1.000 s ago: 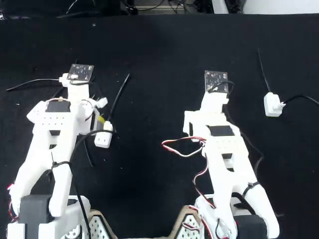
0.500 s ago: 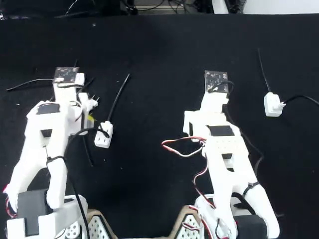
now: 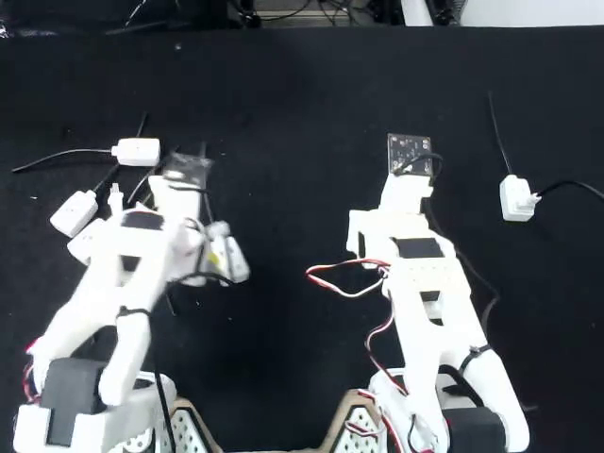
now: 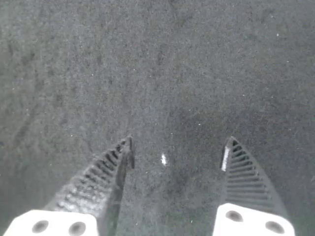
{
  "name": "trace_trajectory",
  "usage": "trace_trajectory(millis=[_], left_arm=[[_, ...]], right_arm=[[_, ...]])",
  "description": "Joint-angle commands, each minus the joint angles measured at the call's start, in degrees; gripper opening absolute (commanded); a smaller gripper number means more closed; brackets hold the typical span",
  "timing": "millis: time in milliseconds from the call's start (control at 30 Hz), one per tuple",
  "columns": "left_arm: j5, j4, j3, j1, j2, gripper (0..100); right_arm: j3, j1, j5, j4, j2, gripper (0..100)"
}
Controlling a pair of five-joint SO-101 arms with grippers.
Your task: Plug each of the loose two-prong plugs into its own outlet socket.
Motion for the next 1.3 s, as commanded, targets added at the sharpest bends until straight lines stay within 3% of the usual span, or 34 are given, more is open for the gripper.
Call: trace_trajectory(millis=[0, 200, 367, 533, 633, 767, 1000, 1167, 1267], left_arm=[[0.6, -0.6, -0.7, 8.0, -1.1, 23], [3.6, 0.5, -2.3, 11.2, -1.3, 23], [0.0, 9.8, -12.7, 2.1, -1.0, 23], [0.1, 3.7, -17.3, -4.8, 1.6, 23], [5.5, -1.7, -17.3, -4.7, 5.6, 23], [11.4, -3.3, -17.7, -2.9, 11.8, 23], [11.5, 4.9, -17.8, 6.9, 13.0, 23], [11.7, 5.3, -18.5, 13.8, 12.0, 23], [11.6, 5.8, -18.9, 14.5, 11.6, 23]], right_arm=[[-2.9, 1.1, 0.0, -1.1, -2.0, 26.9], [-2.8, 1.1, 0.0, -1.1, -2.0, 26.9], [-2.8, 1.1, 0.0, -1.1, -2.0, 26.9], [-2.9, 1.1, 0.0, -1.1, -2.0, 26.9], [-2.9, 1.1, 0.0, -1.1, -2.0, 26.9], [-2.6, 1.1, 0.0, -1.1, -2.0, 26.9], [-2.9, 1.1, 0.0, -1.1, -2.0, 26.9], [-2.9, 1.1, 0.0, -0.8, -2.0, 26.9], [-2.9, 1.1, -0.1, -0.8, -2.0, 26.9]])
